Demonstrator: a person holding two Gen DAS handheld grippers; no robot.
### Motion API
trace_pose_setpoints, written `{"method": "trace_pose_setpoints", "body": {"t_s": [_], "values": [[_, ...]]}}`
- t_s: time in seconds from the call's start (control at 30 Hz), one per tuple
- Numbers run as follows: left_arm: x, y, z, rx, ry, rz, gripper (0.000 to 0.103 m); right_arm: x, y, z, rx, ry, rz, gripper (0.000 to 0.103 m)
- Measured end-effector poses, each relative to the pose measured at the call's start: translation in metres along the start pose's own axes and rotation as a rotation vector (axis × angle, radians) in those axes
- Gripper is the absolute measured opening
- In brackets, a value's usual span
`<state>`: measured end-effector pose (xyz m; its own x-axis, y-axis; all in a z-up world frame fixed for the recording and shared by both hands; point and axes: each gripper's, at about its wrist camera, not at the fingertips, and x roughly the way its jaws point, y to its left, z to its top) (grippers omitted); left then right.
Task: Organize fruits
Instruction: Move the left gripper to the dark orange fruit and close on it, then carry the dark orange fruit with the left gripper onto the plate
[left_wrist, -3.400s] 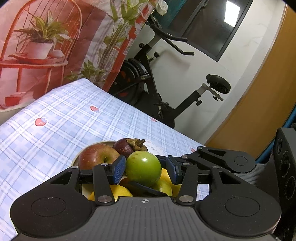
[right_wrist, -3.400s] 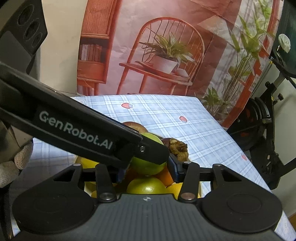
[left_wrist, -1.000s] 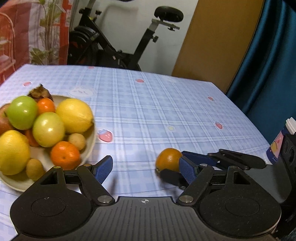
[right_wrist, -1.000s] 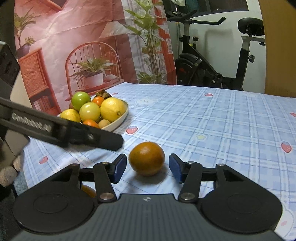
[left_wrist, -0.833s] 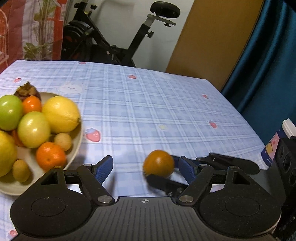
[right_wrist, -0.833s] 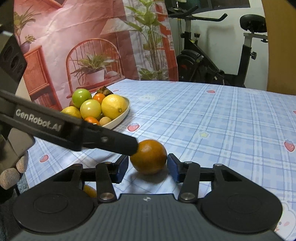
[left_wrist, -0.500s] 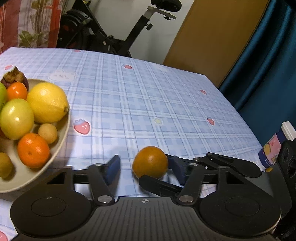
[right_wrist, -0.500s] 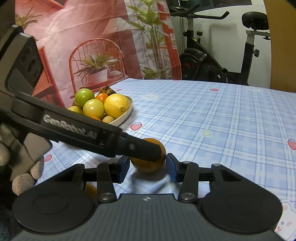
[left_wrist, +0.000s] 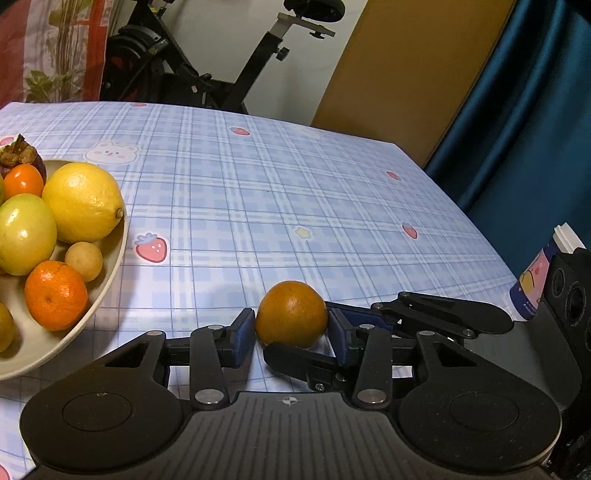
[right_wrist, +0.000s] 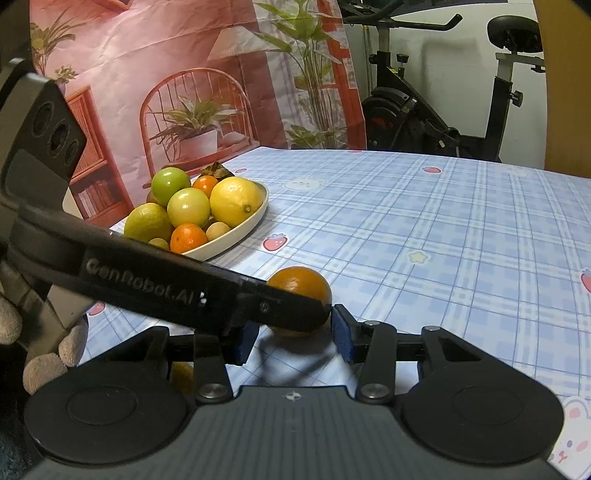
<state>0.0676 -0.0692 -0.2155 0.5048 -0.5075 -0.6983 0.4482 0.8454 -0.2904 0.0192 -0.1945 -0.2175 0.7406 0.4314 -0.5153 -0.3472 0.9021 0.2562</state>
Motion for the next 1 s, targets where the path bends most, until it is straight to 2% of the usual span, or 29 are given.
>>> {"method": "trace_pose_setpoints", "body": {"t_s": [0.33,0.7,0.87,1.0], "values": [[-0.001,0.005,0.001,-0.018,0.001,-0.020,0.045,-0.001,0.003,-0.002,-0.019,0.002,0.007,0.046],[-0.032,0.030,0.013,-0.091,-0.112,-0.055,0.045,-0.003,0.019,0.031,-0.097,0.019,0.017,0.046],[-0.057,0.052,0.014,-0.157,-0.171,-0.031,0.045,0.008,0.046,0.055,-0.203,0.040,0.036,0.046],[-0.075,0.074,0.007,-0.232,-0.210,0.020,0.045,0.026,0.071,0.069,-0.276,0.070,0.086,0.046]]}}
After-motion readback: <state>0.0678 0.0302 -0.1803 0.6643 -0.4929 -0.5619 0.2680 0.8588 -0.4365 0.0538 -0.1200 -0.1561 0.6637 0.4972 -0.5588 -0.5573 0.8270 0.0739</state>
